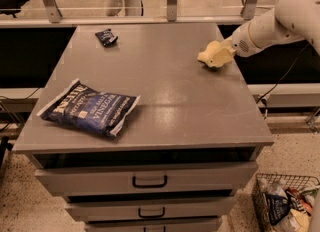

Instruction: Pick sponge

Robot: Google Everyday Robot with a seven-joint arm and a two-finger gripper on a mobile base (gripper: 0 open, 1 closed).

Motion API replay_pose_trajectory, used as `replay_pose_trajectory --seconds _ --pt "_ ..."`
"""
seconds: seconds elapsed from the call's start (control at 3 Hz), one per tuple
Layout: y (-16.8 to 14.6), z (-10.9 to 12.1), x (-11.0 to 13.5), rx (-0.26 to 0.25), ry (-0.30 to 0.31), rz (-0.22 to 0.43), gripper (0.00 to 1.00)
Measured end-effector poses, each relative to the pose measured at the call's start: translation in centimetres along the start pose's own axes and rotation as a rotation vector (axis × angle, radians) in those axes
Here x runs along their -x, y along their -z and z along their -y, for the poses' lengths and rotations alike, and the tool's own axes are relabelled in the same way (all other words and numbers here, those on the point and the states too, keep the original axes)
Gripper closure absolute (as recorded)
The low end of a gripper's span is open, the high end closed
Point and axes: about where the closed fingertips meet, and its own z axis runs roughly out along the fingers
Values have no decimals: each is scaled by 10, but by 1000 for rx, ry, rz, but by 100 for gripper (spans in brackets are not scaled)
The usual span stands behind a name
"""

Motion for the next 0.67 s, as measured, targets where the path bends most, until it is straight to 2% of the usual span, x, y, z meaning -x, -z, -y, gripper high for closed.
replay_pose_trajectory --seconds 0.33,0.67 --pt "39 -22 32 26 53 105 98" --pt "94 -45 70 5 116 210 100"
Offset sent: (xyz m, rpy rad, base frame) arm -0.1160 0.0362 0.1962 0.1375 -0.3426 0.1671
